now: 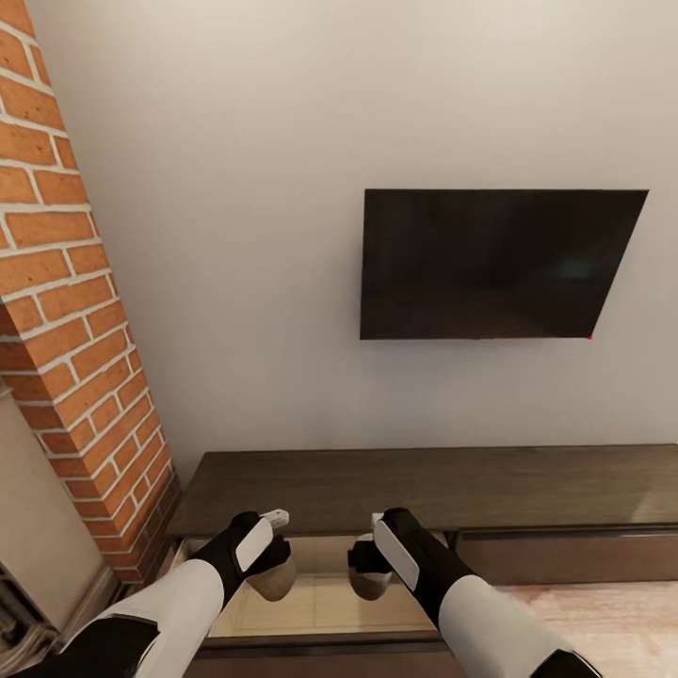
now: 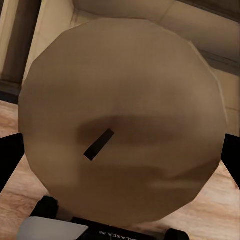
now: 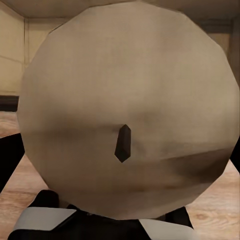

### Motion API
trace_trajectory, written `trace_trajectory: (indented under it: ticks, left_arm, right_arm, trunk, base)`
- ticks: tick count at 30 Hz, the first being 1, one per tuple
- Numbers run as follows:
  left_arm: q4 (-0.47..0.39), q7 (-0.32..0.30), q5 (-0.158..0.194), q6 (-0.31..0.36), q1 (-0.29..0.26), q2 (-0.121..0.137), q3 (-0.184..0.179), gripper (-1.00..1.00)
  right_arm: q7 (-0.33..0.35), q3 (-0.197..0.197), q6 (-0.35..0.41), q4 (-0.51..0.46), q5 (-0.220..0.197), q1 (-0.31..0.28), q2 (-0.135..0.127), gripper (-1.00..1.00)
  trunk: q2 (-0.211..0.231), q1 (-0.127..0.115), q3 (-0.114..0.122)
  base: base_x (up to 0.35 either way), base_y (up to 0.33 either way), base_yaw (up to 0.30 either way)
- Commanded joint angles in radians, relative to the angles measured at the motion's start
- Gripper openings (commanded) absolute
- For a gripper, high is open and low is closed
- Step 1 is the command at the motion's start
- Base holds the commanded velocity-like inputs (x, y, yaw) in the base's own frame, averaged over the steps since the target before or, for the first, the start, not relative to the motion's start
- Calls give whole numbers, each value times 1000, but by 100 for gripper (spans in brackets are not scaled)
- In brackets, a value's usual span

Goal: Place each of the two pumpkins and all three candles from the living room inside a cabinet in the living room (use any cabinet), then make sure every cabinet is closed, and position the cauldron so it is next to a table in the living room.

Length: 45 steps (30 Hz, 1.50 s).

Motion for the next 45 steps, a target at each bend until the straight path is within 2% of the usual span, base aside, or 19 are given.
trace_trajectory:
  ticks: [1,4,9,24,30,45]
  left_arm:
    - [-2,7,11,-11,0,0,-9,-100]
    - [18,8,13,-64,0,-8,-9,-100]
    - [43,9,-13,-88,0,-28,-10,-100]
    - [47,12,-26,-115,0,-28,-10,-100]
    - [47,82,-40,-117,0,-28,-9,-100]
    - [47,88,-42,-119,0,-28,-9,-100]
  right_arm:
    - [-9,3,1,0,-8,-1,0,-100]
    - [-9,3,-25,0,-8,-1,0,-100]
    - [-9,4,-58,2,-6,-1,0,-100]
    - [-9,4,-60,2,-5,-1,0,-100]
    - [-9,4,-62,2,-4,-1,0,-100]
    - [-9,6,-69,0,-3,-1,0,-100]
  trunk:
    - [-8,4,-5]
    - [-29,16,-14]
    - [-64,35,-30]
    - [-169,92,-77]
    - [-211,115,-95]
    - [-316,173,-142]
  base:
    - [0,0,0]
    - [0,0,0]
    - [0,0,0]
    - [0,0,0]
    - [0,0,0]
    - [0,0,0]
